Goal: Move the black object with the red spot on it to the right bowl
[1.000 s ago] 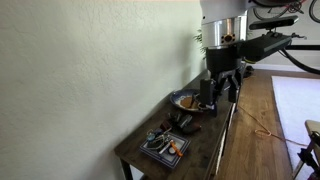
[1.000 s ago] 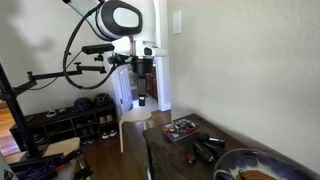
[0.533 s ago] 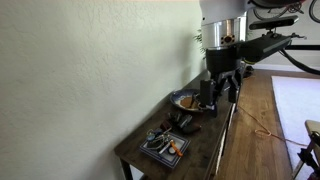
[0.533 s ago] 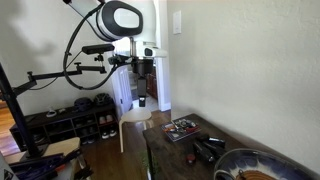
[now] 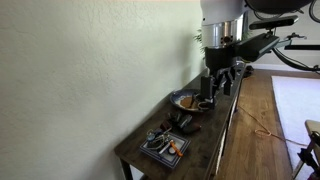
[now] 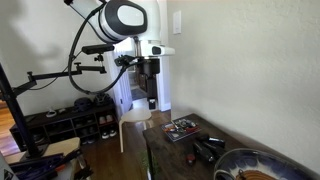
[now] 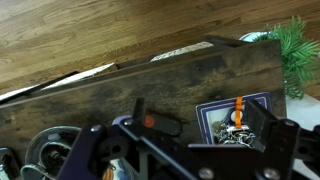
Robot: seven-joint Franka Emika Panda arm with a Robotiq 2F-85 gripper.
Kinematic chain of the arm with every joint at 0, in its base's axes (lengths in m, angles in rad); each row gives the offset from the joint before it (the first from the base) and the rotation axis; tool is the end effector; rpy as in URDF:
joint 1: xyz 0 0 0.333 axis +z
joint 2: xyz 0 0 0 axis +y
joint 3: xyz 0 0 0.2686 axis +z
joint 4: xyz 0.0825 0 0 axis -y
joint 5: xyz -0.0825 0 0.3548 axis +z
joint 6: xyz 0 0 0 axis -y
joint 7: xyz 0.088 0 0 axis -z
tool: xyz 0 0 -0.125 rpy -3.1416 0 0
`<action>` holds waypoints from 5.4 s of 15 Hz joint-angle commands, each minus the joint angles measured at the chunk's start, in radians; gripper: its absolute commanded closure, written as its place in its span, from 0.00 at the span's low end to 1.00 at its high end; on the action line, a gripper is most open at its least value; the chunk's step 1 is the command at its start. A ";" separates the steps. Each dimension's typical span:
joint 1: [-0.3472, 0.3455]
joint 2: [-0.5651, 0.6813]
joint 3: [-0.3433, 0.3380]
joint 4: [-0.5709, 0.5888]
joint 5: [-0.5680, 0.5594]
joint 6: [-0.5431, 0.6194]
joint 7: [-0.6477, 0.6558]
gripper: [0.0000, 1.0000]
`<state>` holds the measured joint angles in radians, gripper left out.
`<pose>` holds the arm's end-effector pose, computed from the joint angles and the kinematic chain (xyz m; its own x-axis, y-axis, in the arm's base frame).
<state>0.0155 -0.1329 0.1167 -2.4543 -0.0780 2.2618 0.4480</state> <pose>0.4390 0.0542 0.2982 0.9643 -0.2637 -0.0251 -0.2604 -0.9611 0.0923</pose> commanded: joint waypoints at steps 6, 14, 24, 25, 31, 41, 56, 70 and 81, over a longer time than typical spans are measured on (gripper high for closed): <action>-0.014 0.169 -0.075 0.095 -0.064 0.101 -0.167 0.00; 0.002 0.235 -0.099 0.144 -0.043 0.085 -0.250 0.00; -0.011 0.293 -0.114 0.151 -0.068 0.139 -0.332 0.00; -0.012 0.307 -0.119 0.157 -0.078 0.150 -0.349 0.00; -0.014 0.401 -0.141 0.193 -0.105 0.215 -0.438 0.00; -0.001 0.448 -0.150 0.223 -0.125 0.206 -0.445 0.00; -0.017 0.623 -0.174 0.304 -0.226 0.265 -0.559 0.00; -0.105 0.753 -0.132 0.376 -0.188 0.430 -0.793 0.00; -0.170 0.765 -0.036 0.386 -0.133 0.425 -0.939 0.00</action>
<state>-0.1236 0.6197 0.0475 -2.0738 -0.2328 2.6631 -0.4369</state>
